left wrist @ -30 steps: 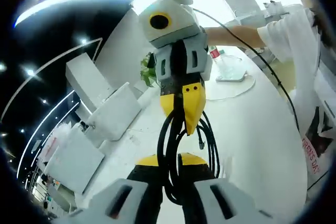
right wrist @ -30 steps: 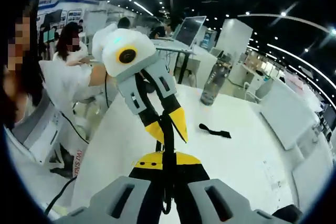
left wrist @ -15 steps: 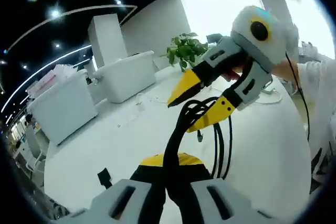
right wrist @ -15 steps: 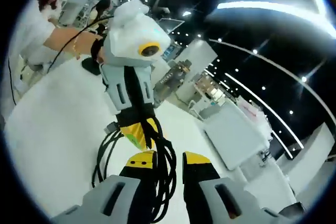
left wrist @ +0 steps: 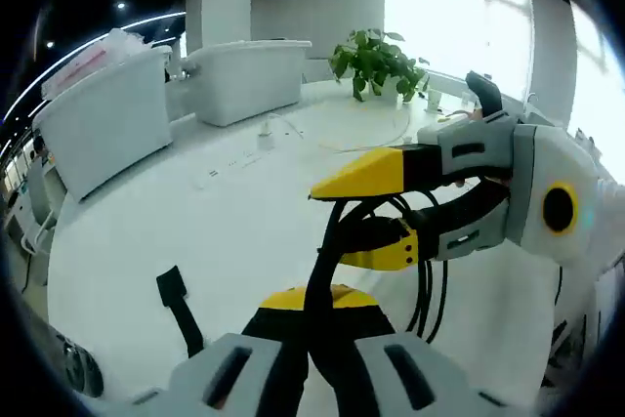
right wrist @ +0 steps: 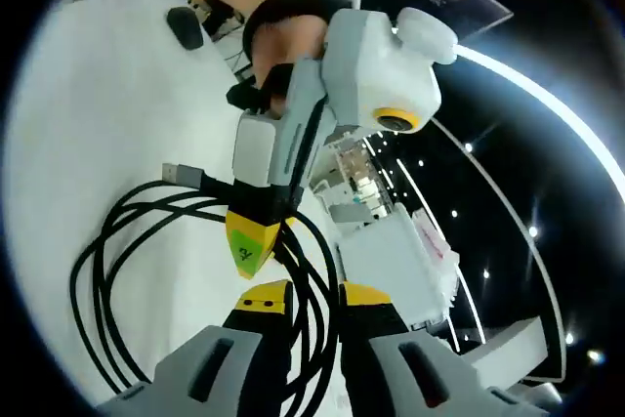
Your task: Coil the Type-C to USB data cable on the desktop and secure it with Velcro straps.
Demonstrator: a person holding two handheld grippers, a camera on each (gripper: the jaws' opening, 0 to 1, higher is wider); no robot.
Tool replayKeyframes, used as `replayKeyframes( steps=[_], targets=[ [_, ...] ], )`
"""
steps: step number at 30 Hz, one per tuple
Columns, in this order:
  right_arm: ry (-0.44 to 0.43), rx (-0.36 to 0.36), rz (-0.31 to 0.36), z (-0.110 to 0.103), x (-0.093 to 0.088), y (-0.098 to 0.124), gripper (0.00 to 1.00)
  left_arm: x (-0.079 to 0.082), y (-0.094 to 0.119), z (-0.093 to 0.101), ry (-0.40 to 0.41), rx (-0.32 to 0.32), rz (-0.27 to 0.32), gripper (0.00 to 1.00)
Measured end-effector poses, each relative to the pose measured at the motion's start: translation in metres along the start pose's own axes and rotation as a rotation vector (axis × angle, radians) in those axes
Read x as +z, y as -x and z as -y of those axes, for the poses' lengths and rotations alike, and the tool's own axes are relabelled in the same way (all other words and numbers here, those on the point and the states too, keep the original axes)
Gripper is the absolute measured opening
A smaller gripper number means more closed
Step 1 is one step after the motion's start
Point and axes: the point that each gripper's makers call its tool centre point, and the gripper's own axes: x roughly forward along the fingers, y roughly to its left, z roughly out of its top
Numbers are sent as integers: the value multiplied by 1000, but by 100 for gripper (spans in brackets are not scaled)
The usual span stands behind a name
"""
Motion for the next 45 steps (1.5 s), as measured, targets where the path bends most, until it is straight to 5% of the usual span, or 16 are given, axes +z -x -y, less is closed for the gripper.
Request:
replayKeyframes(
  steps=[6, 11, 13, 17, 23, 28, 32, 39, 42, 45],
  targets=[
    [106, -15, 9, -10, -1, -12, 11, -10, 1, 0, 98, -50, -29, 6],
    [59, 52, -3, -18, 0, -12, 7, -15, 0, 1, 100, -49, -21, 6],
    [-29, 110, -29, -24, -6, -11, 7, -9, 0, -2, 30, 13, 42, 7],
    [-205, 183, -41, -28, -10, -8, 6, -2, 2, -2, -237, 175, 139, 11],
    [-257, 239, -44, -31, -3, -8, 5, -5, 6, -5, -588, 352, 116, 15],
    [-294, 262, -14, -30, 18, -21, 6, -9, 25, -24, -687, 475, 66, 8],
    [-365, 219, 51, -14, 35, -43, 6, -1, 47, -52, -628, 479, 104, 6],
    [-541, 223, 56, -15, 36, -92, 9, -8, 51, -101, -623, 496, 44, 5],
    [-665, 144, 98, -3, 35, -92, 18, -12, 50, -113, -572, 483, 41, 5],
    [-656, 59, 173, 13, 38, -74, 22, -17, 50, -122, -549, 479, 33, 5]
  ],
)
